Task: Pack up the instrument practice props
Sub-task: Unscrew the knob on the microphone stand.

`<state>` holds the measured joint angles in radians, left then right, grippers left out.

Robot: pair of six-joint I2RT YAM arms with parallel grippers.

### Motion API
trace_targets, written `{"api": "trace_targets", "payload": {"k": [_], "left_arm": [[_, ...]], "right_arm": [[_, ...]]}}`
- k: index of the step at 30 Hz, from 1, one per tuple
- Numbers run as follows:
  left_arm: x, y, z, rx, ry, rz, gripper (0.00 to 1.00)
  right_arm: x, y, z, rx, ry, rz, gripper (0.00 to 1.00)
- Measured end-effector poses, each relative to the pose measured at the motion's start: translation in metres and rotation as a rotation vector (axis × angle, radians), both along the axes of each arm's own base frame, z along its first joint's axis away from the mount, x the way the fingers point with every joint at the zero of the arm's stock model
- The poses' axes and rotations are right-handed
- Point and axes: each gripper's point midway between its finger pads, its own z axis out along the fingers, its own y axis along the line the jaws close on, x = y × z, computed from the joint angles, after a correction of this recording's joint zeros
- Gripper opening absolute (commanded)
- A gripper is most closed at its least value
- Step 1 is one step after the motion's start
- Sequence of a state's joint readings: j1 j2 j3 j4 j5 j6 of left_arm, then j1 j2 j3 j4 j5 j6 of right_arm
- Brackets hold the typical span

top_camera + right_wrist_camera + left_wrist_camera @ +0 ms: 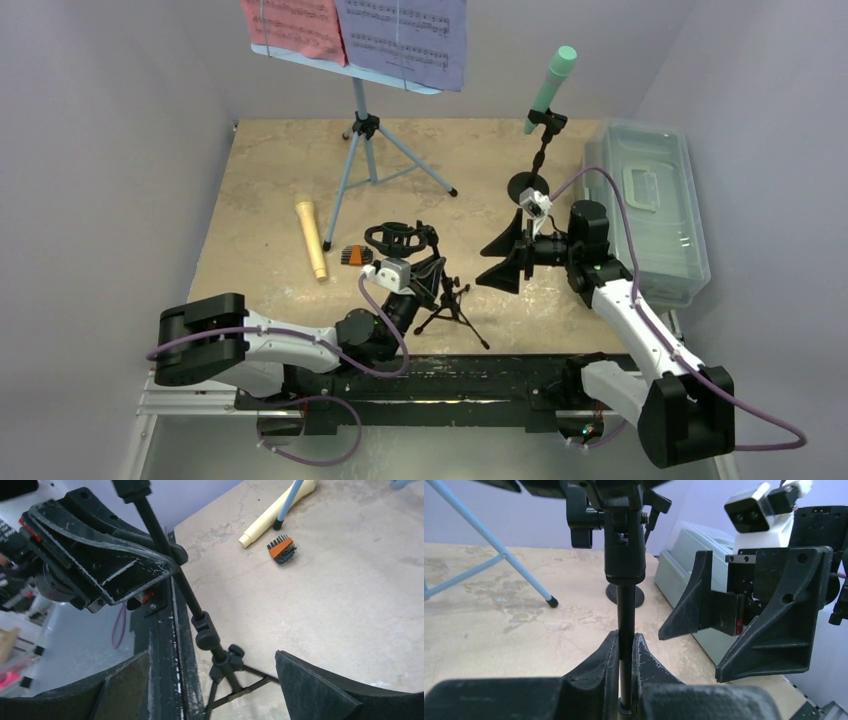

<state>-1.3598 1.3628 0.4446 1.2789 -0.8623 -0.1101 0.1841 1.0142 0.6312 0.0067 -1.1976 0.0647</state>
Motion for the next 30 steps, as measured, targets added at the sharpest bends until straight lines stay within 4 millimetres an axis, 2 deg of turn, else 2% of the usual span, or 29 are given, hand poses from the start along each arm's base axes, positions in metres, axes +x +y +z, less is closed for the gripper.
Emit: {"api": "trace_targets", "payload": {"k": [14,19,30], "left_arm": [[0.014,0.008,0.004,0.043,-0.071,0.058,0.0],[0.015,0.007,0.004,0.054,-0.088,0.061,0.0],[0.015,0.003,0.002,0.074,-0.11,0.051,0.0]], "right_arm": [[0.011,0.008,-0.004,0.114,0.398,-0.072,0.99],[0.011,0.009,0.0,0.138,0.449,-0.078,0.98],[0.014,0.011,-0.007,0.153,0.551,-0.098,0.94]]}}
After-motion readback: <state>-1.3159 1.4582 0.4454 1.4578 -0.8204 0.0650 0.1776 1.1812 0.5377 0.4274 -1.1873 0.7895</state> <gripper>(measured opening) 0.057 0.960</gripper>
